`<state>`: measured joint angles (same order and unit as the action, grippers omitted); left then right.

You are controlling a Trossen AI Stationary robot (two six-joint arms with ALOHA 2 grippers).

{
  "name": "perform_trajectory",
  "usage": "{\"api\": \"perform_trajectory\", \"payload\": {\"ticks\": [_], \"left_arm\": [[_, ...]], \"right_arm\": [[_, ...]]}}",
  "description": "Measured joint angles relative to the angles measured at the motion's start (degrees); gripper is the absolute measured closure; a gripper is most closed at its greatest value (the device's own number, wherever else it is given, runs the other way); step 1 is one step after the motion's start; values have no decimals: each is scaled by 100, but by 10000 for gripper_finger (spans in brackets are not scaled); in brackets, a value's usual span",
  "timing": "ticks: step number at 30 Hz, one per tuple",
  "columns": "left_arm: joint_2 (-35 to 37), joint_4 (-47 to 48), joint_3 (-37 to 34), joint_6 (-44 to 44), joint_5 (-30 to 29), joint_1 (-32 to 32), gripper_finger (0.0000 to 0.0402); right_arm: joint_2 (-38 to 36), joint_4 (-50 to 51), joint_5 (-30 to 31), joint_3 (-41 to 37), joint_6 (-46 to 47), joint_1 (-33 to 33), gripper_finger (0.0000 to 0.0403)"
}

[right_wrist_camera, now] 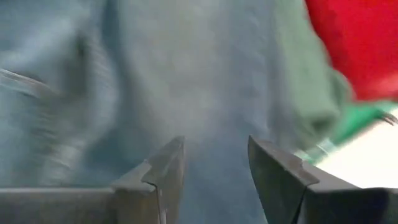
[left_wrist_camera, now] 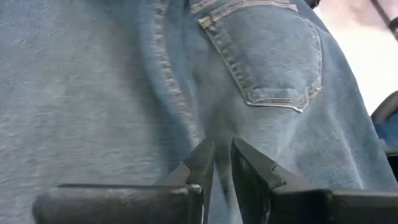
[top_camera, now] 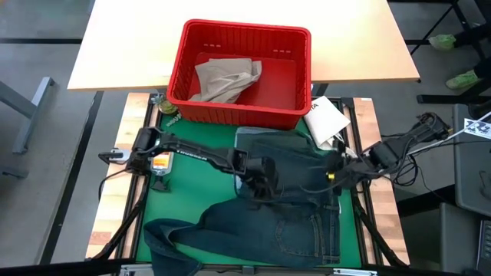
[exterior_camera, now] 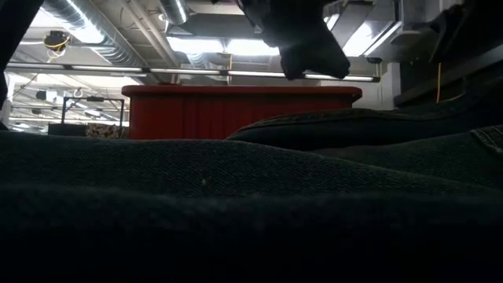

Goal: Fold Laundry from Bin
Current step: Fold the dark blue pants

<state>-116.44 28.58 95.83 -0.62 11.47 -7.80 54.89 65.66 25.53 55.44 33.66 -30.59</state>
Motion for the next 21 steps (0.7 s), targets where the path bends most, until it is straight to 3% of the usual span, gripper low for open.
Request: {"api": "perform_trajectory", "payload": {"ticks": [3,8,21], "left_arm": [[0,-5,0,-4,-377,-190,356],[-7,1,0,-15,-796,-401,361],[-7,-1,0,-9,-807,-568,362]], "right_arm": [[-106,785,228,18,333,94,228],[-115,1529,-279,18,361,140,228],[-115,1463,-315,-277,195,138,228]]}}
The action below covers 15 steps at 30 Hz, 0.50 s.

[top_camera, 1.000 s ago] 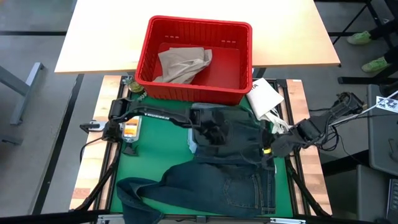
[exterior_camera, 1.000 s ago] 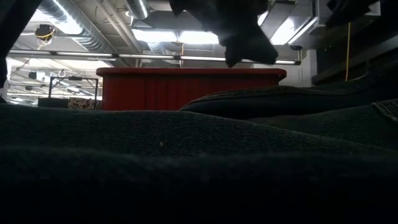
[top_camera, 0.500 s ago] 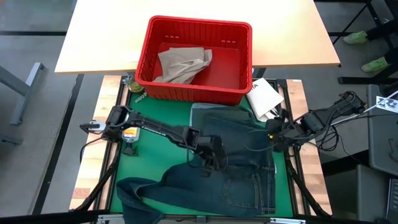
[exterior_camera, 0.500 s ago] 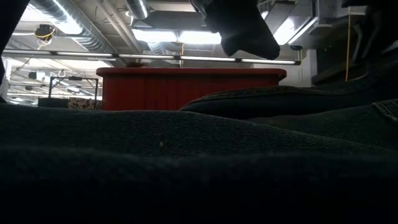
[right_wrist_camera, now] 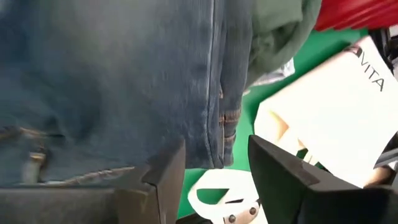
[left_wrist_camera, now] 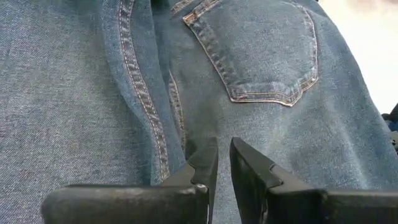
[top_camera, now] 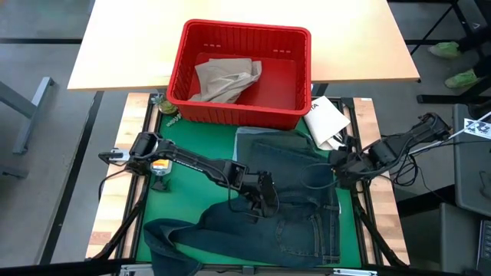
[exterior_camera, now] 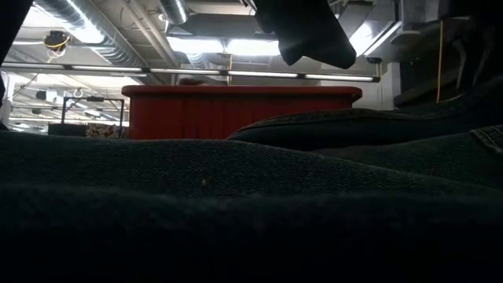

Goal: Fold Laundry from Bin
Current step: Fold the dark blue pants

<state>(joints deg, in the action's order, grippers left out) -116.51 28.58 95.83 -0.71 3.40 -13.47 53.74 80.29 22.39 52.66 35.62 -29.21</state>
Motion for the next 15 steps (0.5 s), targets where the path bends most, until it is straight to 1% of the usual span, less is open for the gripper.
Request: {"api": "perform_trajectory", "payload": {"ticks": [5,11,13,15], "left_arm": [[-2,-11,0,4,0,-62,362],[-2,-39,0,4,2,-123,362],[-2,-39,0,4,1,-125,362],[-2,-38,0,4,0,-125,363]], "right_arm": [[2,-235,-101,-471,4,0,228],[0,-711,-143,-808,-88,0,229],[1,-881,-228,-905,-188,0,234],[2,-977,-255,-955,-274,0,251]]}}
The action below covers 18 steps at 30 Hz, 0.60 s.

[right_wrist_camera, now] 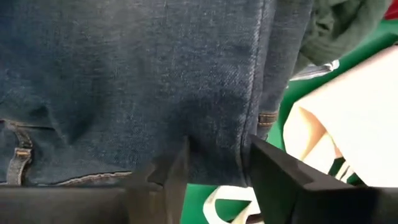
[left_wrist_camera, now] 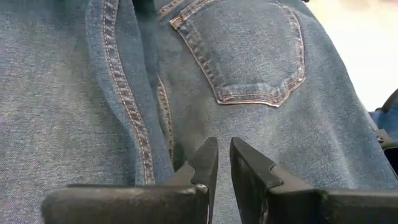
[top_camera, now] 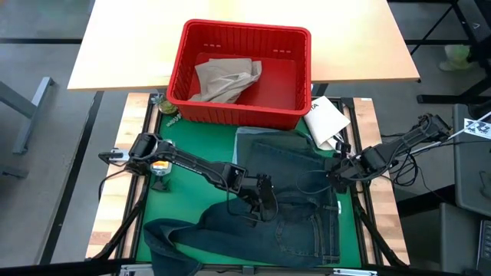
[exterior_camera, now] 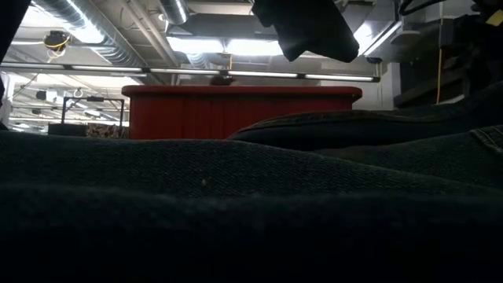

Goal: Fold Laundry from Bin
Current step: Fold the dark blue pants

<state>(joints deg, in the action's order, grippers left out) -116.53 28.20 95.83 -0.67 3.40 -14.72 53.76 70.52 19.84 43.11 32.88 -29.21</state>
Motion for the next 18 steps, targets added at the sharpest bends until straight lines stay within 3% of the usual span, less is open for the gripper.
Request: {"api": "perform_trajectory", "payload": {"ticks": [8,14,18], "left_arm": [[-2,-2,1,0,2,0,363],[-4,-133,2,1,2,0,363],[-4,-197,2,2,2,0,363]], "right_arm": [[0,72,122,48,-19,0,388],[0,705,828,477,-19,0,372],[-2,935,1161,643,-22,0,389]]}}
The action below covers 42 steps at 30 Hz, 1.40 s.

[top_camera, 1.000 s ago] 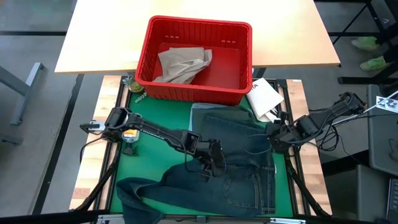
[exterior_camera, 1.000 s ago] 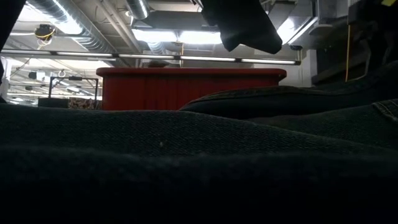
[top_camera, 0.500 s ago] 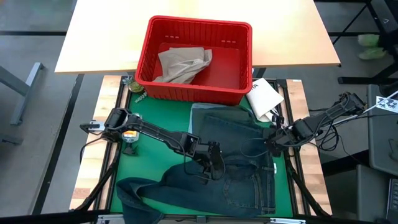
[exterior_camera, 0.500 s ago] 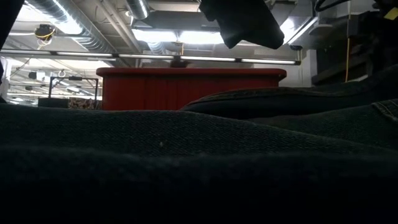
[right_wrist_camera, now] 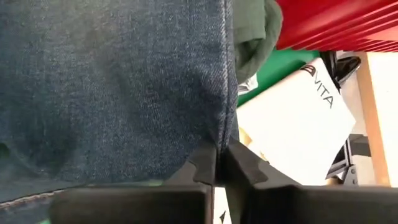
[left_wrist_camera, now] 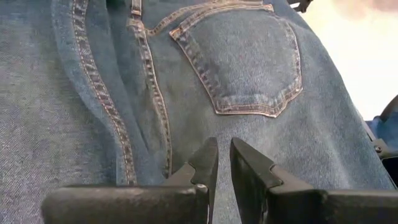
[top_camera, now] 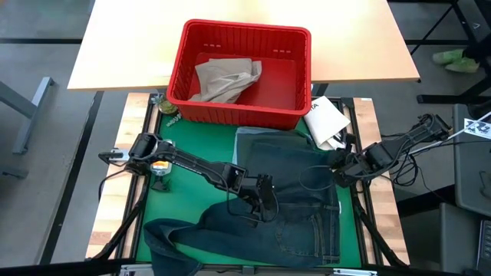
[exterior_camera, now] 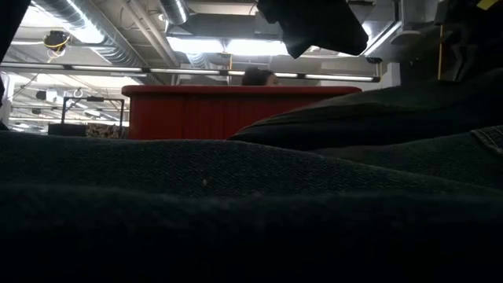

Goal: Fold Laundry from Bin
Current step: Fold the dark blue pants

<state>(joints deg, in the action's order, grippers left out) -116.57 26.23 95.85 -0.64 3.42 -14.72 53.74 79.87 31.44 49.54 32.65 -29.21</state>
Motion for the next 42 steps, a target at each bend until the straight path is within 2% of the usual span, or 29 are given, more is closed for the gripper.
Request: {"api": "perform_trajectory", "payload": {"ticks": [5,15,21,23,25,28,30,34,36,40,42], "left_arm": [[0,1,0,2,0,0,363],[0,1,0,11,0,0,363],[0,3,0,14,-9,0,363],[0,7,0,135,-195,0,363],[1,31,0,181,-490,1,363],[47,86,0,155,-808,49,363],[125,162,0,157,-844,95,363],[249,470,7,208,-859,167,363],[319,750,9,318,-896,179,363],[327,1528,11,606,-935,208,363],[247,1556,-56,837,-942,192,363]], "right_arm": [[2,-45,-162,-155,1,0,388],[2,-12,-400,-197,1,0,312],[2,16,-437,-197,1,0,242],[2,187,-781,-140,-7,0,221],[2,488,-1418,36,-12,2,208],[0,821,-2410,345,89,0,202],[0,740,-2680,508,322,0,202],[-2,-241,-2659,638,566,-2,207],[9,-985,-2447,638,549,-2,207],[346,-2436,-1481,591,-271,-16,208],[659,-2817,-1239,581,-839,-48,208]]}}
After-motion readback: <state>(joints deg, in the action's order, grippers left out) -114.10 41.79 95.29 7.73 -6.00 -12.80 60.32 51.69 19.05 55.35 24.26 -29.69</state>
